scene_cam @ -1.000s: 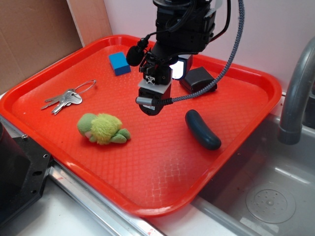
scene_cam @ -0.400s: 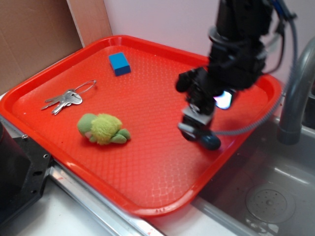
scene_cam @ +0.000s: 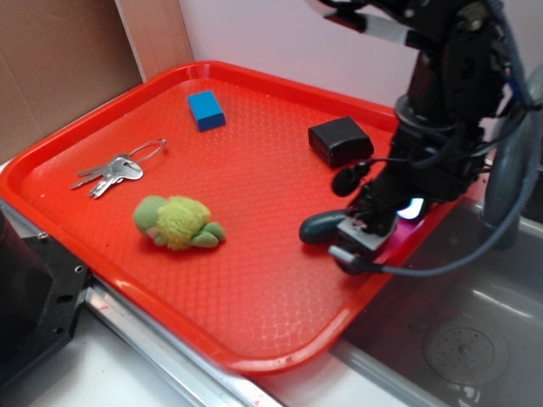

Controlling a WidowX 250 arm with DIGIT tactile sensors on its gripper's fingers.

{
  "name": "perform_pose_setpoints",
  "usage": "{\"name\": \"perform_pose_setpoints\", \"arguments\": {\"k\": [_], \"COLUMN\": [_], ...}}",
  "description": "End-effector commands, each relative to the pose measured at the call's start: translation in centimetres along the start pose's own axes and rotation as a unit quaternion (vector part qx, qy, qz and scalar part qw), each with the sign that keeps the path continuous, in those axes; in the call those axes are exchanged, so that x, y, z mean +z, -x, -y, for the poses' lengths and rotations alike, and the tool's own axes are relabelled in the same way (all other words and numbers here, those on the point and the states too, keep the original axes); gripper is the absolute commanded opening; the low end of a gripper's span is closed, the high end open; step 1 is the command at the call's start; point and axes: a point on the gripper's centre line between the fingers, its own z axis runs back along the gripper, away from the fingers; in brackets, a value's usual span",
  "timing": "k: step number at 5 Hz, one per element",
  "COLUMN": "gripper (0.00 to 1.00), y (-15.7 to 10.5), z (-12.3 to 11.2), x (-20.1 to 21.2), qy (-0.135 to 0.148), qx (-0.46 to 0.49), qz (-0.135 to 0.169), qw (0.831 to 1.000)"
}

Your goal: Grab the plastic pickle.

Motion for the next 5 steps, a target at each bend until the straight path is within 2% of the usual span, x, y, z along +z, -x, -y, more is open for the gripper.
{"name": "perform_pose_setpoints", "arguments": {"k": [1,2,5], "gripper": [1.00,0.00,0.00], "y": [4.2,3.8,3.2], "z": [3.3,3.5,3.6], "x": [-2.9,-3.2,-2.9], "qy": [0.046,0.044,0.038], "qx": [0.024,0.027,0.017], "qz": [-0.002,0.008,-0.011], "qw": [0.999,0.999,0.999]}}
